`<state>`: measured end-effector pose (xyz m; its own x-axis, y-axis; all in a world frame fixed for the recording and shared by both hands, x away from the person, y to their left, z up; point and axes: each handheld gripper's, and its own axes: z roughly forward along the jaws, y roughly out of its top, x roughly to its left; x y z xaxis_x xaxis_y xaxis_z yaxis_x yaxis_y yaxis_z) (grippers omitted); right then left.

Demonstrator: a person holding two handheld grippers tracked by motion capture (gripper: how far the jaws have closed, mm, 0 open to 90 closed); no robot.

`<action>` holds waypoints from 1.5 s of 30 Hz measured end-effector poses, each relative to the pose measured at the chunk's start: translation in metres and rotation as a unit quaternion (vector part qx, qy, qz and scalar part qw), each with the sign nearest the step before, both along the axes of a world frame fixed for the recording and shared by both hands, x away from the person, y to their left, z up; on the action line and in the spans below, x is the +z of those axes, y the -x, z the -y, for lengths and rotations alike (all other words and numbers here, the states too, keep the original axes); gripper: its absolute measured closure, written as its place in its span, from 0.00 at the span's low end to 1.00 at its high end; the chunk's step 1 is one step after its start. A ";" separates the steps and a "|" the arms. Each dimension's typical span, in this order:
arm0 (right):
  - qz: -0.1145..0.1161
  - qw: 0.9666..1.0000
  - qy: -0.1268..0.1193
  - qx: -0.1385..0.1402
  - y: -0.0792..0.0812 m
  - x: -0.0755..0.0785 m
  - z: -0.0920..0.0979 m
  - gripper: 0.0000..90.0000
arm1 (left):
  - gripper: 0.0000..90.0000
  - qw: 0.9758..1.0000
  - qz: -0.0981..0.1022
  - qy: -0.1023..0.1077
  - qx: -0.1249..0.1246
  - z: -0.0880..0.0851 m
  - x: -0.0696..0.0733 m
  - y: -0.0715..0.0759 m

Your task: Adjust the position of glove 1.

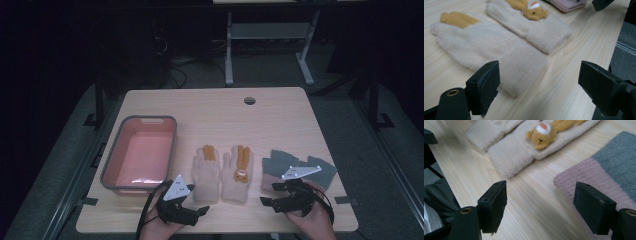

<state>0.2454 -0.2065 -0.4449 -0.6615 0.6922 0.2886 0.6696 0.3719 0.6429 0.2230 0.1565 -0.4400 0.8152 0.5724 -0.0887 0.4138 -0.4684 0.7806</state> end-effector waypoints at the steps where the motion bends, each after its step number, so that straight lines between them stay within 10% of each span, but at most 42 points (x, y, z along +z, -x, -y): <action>1: 0.000 1.000 0.000 0.001 0.000 0.000 0.000 0.30 | 0.19 1.000 -0.001 0.001 0.000 0.000 0.000 0.000; 19: 0.008 1.000 0.005 0.018 -0.002 0.011 -0.014 0.29 | 0.19 1.000 0.001 0.009 -0.002 -0.001 0.002 0.003; 45: 0.017 0.993 0.080 0.088 -0.050 0.059 -0.073 0.40 | 0.20 1.000 0.012 0.008 0.000 -0.002 0.006 0.005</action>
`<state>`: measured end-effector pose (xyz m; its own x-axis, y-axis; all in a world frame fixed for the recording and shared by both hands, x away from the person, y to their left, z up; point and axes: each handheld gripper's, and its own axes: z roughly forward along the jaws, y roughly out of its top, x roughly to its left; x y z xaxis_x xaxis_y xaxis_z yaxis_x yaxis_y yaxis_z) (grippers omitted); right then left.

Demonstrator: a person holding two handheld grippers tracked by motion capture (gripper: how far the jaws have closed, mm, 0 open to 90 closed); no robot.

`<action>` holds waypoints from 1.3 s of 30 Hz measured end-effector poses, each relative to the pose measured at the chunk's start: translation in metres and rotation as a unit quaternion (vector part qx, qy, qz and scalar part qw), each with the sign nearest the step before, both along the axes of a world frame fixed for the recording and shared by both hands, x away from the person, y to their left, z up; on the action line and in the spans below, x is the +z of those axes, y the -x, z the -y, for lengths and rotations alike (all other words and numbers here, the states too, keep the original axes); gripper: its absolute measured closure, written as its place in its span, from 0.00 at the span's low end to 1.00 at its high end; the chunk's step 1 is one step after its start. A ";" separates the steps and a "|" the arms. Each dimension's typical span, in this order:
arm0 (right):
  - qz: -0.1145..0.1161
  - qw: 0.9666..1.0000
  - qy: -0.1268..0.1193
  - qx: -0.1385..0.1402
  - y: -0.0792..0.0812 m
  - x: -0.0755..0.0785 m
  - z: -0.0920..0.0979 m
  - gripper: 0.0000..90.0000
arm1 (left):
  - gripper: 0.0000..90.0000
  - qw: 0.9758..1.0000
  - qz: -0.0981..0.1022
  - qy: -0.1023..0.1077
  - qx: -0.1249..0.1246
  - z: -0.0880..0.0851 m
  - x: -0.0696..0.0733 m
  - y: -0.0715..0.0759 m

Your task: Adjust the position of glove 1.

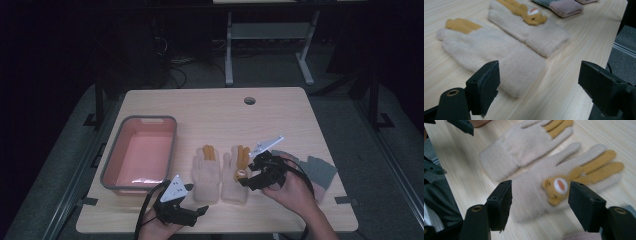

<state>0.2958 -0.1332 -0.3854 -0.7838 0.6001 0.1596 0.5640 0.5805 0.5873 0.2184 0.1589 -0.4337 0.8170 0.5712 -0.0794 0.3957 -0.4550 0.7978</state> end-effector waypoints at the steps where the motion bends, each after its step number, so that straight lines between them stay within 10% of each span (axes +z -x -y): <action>1: -0.001 1.000 0.011 0.001 -0.004 -0.002 -0.003 0.40 | 0.20 1.000 -0.001 -0.001 -0.001 0.000 0.000 0.000; 13: -0.029 0.998 0.051 -0.003 -0.033 -0.026 -0.015 0.48 | 0.19 1.000 0.000 0.004 0.006 -0.004 0.000 -0.003; 39: -0.028 0.991 0.131 -0.010 -0.040 -0.050 -0.034 0.69 | 0.20 1.000 -0.004 0.001 -0.008 0.003 -0.002 0.000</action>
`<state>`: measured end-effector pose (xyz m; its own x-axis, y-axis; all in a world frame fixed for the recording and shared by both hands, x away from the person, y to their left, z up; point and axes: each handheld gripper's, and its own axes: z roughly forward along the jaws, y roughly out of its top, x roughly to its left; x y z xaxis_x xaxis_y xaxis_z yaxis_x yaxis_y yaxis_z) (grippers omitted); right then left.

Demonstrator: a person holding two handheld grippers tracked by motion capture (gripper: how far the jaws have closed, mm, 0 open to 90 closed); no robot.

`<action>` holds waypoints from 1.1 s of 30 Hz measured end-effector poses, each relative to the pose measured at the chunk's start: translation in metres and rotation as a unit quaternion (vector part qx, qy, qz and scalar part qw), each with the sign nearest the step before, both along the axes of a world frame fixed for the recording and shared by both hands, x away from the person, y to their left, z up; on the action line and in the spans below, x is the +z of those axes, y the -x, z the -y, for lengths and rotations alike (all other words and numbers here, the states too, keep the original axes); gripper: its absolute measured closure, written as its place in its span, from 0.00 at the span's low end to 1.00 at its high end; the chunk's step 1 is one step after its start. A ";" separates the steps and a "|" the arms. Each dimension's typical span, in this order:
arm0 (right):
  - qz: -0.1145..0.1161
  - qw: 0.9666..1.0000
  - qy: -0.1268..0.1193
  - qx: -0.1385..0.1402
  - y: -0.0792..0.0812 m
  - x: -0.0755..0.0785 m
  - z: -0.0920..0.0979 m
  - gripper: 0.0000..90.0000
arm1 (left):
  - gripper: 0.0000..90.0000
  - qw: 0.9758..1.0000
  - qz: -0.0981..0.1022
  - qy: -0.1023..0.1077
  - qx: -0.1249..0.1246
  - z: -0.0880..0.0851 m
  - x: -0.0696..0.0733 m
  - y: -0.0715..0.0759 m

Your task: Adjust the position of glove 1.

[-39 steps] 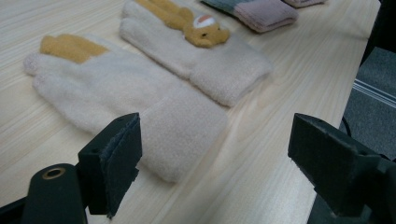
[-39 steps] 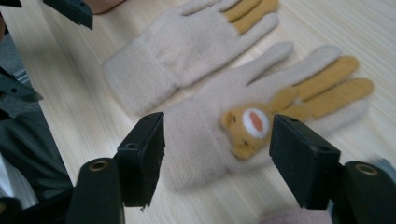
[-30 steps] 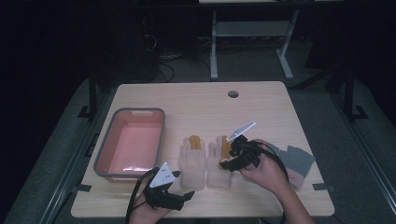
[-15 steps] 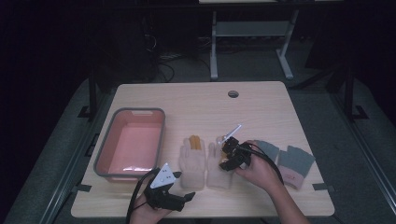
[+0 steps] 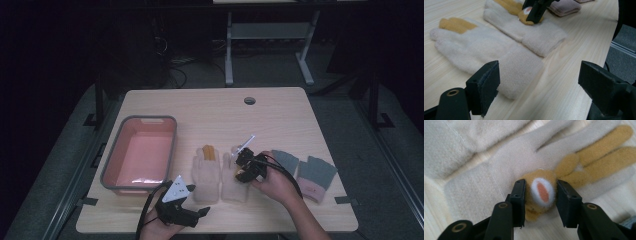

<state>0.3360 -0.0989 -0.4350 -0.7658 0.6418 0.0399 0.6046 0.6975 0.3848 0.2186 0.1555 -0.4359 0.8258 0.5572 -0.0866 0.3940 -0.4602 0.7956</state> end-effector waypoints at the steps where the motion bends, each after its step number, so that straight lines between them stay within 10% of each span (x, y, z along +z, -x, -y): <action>1: -0.001 1.000 0.000 -0.001 0.000 0.000 0.000 0.69 | 0.20 1.000 0.000 -0.001 0.000 0.000 0.000 0.000; 33: 0.022 0.999 -0.030 0.011 0.008 0.050 0.011 0.74 | 0.19 1.000 0.013 0.010 0.009 -0.004 0.005 0.002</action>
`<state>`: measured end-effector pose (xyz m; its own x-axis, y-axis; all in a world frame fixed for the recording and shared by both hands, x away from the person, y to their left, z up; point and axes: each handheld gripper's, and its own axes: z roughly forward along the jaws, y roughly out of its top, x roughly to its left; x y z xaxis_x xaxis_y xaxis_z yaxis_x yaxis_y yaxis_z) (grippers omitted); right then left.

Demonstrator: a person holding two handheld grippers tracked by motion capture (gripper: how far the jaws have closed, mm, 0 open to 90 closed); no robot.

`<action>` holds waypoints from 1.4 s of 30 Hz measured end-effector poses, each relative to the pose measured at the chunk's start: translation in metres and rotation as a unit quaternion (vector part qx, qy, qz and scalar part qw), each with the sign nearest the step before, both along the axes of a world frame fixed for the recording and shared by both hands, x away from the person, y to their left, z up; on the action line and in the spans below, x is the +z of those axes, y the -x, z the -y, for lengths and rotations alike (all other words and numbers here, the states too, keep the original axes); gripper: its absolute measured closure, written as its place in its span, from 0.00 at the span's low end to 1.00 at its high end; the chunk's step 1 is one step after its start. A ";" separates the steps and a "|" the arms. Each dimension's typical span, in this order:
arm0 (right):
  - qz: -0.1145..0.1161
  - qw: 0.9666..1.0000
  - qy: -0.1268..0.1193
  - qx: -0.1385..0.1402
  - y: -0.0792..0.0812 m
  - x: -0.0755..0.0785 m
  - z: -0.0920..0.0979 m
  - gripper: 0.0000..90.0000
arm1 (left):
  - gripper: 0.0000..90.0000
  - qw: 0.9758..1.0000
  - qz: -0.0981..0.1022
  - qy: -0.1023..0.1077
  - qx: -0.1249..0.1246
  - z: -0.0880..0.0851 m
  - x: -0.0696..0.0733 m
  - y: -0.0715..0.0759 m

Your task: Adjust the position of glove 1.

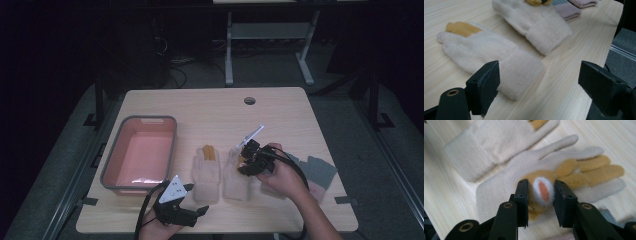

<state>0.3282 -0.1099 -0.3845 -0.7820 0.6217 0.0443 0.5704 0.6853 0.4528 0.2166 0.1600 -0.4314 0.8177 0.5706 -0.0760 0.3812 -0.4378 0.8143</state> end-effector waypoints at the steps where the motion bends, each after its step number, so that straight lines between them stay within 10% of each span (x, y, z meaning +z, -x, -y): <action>1: 0.001 1.000 -0.003 -0.002 0.001 0.003 0.001 0.74 | 0.20 1.000 0.000 0.000 0.001 0.000 0.000 0.000; 18: 0.026 0.999 -0.011 0.032 0.005 0.029 -0.026 0.74 | 0.20 1.000 0.004 0.006 0.005 -0.002 0.001 -0.001; 42: 0.022 0.996 0.000 0.091 -0.005 0.017 -0.085 0.74 | 0.20 1.000 0.005 0.014 0.013 -0.005 0.004 0.001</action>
<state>0.3329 -0.0245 -0.3674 -0.8828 0.4697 0.0075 0.4167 0.7756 0.4742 0.2156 0.1645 -0.4278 0.8031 0.5898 -0.0844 0.3843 -0.4045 0.8299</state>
